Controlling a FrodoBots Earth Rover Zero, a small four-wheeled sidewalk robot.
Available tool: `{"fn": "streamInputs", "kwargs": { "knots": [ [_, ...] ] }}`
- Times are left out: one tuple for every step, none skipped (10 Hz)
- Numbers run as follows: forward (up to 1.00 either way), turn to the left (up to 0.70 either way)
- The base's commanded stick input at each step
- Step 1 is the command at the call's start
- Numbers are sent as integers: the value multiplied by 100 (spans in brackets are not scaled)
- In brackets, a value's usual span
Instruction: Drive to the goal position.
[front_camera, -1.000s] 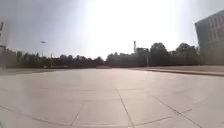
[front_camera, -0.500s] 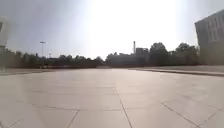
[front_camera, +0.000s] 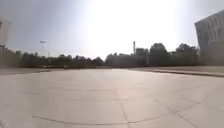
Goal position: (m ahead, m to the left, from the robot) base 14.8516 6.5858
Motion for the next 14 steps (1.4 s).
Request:
{"fn": "streamInputs", "kwargs": {
  "knots": [
    [70,0],
    [70,0],
    [70,0],
    [70,0],
    [70,0],
    [70,0],
    [70,0],
    [70,0],
    [70,0],
    [70,0],
    [70,0],
    [70,0],
    [70,0],
    [70,0]
  ]
}}
